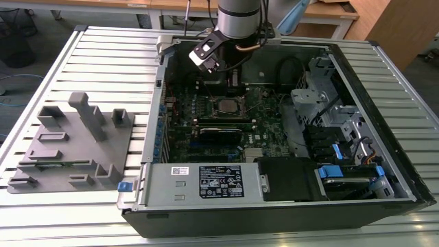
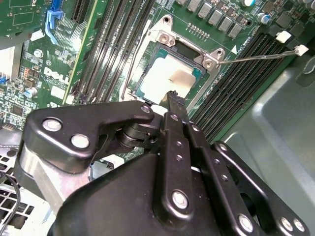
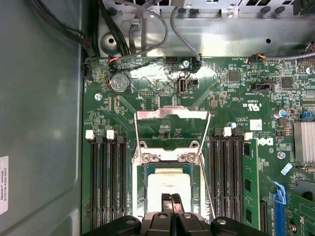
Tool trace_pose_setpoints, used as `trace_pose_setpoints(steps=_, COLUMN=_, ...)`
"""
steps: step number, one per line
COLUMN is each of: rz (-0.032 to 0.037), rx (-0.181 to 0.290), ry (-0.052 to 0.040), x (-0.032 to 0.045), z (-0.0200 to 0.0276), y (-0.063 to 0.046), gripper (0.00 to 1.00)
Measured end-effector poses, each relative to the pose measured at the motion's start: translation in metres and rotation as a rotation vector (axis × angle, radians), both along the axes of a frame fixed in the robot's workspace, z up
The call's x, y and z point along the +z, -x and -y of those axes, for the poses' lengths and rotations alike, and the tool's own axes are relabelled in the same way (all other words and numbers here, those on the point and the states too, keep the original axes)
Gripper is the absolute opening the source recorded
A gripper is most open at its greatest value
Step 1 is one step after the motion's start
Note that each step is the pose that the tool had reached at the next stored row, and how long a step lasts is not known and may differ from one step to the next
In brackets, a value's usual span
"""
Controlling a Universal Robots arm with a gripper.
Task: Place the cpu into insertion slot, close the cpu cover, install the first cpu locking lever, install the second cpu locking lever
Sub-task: 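Close the cpu cover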
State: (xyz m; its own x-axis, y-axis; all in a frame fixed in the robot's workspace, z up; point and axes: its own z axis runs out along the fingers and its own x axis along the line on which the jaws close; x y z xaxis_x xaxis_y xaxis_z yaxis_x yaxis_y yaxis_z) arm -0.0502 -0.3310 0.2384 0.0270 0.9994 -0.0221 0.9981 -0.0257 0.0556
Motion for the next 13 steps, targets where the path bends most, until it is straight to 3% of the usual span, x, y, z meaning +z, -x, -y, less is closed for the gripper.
trace_pose_setpoints(steps=13, rz=-0.0001, rx=0.000, ry=0.0000, x=0.0057, z=0.0000, y=0.0000, gripper=0.10)
